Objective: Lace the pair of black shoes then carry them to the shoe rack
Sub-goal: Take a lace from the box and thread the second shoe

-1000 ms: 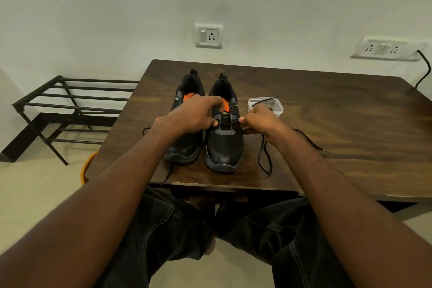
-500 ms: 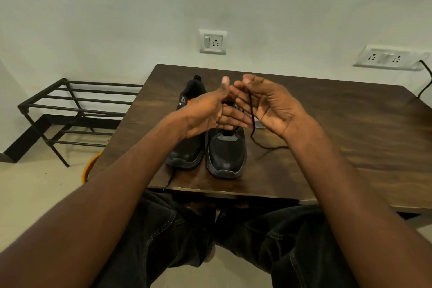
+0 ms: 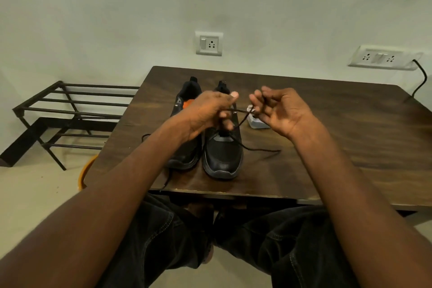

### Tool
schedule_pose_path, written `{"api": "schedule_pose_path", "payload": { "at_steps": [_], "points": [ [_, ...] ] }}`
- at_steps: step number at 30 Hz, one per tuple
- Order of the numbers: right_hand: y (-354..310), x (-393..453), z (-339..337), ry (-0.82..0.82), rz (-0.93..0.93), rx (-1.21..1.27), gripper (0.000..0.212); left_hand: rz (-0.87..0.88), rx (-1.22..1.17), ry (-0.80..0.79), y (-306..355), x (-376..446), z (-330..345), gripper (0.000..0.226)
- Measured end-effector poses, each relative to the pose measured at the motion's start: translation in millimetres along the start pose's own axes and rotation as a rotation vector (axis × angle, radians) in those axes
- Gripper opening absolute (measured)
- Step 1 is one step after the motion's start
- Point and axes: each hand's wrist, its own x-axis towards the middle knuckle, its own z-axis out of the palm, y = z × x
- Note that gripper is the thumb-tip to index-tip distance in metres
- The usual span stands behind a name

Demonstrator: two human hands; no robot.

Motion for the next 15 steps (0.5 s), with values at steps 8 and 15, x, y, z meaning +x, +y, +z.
{"api": "schedule_pose_path", "payload": {
  "at_steps": [8,15],
  "points": [
    [7.8,6.3,-22.6,0.127,-0.409,-1.435,0.037,0.111,0.133,0.335,2.3,2.2,-26.7,0.019],
    [26.0,-16.4,23.2,-0.316,-0.325,-0.800,0.012,0.154,0.140,0.229,3.2,5.1,-5.9,0.025]
  ]
}}
